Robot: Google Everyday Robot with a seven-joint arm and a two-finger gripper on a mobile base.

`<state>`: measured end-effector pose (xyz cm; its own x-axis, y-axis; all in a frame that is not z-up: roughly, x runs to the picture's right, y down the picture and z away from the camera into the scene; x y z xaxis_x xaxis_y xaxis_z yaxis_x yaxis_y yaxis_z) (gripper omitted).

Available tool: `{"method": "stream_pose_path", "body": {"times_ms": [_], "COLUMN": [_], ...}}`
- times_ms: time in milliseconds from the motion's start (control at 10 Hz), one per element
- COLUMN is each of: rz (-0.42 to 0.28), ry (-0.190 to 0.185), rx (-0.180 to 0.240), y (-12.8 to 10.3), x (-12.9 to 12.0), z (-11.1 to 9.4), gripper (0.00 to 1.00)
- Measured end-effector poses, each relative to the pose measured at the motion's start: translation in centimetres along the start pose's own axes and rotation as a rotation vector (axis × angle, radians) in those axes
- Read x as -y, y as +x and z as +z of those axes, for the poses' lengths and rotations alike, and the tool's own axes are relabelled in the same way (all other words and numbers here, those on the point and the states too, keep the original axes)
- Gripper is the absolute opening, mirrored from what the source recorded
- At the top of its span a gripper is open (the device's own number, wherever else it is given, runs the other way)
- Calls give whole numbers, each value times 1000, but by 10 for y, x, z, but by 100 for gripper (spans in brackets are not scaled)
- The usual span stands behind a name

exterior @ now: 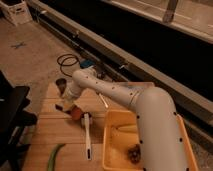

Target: Place eraser in tray

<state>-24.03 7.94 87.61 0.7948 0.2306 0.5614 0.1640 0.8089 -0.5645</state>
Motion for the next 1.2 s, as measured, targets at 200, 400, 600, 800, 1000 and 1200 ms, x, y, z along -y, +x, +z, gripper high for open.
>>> {"method": "stream_pose_path", "body": {"times_ms": [200,400,600,800,1000,1200], "rz": [21,58,88,86,66,50], "ry": [14,27,21,23,30,36], "rx": [-15,-38,-58,-76,-87,-95], "y": [4,18,29,36,37,38], "x": [5,9,6,1,-2,-6], "z": [6,11,19,21,21,18], "gripper": [65,65,63,46,26,9]}}
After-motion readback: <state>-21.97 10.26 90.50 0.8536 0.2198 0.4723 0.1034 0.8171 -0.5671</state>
